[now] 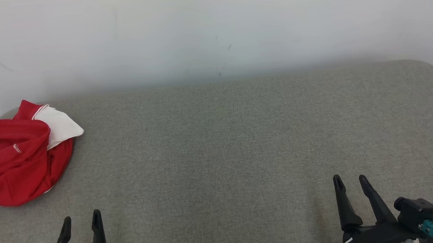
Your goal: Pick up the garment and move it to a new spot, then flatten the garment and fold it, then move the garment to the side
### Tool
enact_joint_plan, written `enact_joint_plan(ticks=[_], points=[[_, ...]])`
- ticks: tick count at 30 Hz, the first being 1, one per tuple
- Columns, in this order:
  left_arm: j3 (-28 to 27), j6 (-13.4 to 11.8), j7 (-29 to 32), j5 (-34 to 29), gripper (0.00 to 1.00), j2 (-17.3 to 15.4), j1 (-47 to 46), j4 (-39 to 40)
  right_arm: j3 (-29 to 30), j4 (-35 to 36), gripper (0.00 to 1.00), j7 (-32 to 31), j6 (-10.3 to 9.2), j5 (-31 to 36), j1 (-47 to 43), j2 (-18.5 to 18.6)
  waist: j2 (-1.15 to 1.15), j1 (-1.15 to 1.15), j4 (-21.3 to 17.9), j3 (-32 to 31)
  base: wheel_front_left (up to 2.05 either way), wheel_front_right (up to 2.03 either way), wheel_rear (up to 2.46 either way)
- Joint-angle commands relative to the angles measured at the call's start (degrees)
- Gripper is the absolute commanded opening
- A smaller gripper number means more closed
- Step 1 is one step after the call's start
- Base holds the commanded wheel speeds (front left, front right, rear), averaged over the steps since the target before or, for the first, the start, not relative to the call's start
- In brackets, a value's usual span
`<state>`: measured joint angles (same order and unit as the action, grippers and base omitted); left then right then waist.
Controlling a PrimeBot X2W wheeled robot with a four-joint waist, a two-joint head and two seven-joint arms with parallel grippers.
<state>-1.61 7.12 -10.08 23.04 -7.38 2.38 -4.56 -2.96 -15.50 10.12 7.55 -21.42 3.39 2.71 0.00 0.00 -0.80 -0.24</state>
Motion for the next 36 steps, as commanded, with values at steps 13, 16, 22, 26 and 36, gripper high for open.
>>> enact_joint_plan(ticks=[13, 16, 22, 26, 36], points=[[-0.99, 0.38, -2.00, -6.05, 1.00, -0.67, 1.84, 1.83, -0.38, 0.27, 1.00, 1.94, -0.09, 7.06, -0.57, 0.23, 0.00, 0.00, -0.08, -0.57, 0.00, 0.00, 0.00], [-1.45, 0.42, -2.31, -6.92, 1.00, -0.78, 2.19, 1.95, -0.27, 0.30, 1.00, 2.28, -0.09, 8.35, -0.73, 0.23, 0.00, 0.00, 0.00, -0.72, 0.00, 0.00, 0.00], [-2.35, 0.32, -3.08, -8.39, 1.00, -1.32, 2.83, 1.88, 0.04, 0.36, 1.00, 3.02, -0.10, 10.81, -0.97, 0.23, 0.00, 0.00, 0.17, -0.81, 0.00, 0.00, 0.00], [-1.28, 0.35, -3.51, -8.83, 1.00, -2.30, 3.30, 1.60, 0.03, 0.42, 1.00, 3.46, -0.10, 12.17, -1.08, 0.23, 0.00, 0.00, 0.25, -0.85, 0.00, 0.00, 0.00], [-0.31, 0.32, -4.62, -10.74, 1.00, -3.78, 3.89, 1.88, -0.21, 0.48, 1.00, 4.54, -0.11, 15.47, -2.08, 0.24, 0.00, 0.00, 0.37, -0.95, 0.00, 0.00, 0.00]])
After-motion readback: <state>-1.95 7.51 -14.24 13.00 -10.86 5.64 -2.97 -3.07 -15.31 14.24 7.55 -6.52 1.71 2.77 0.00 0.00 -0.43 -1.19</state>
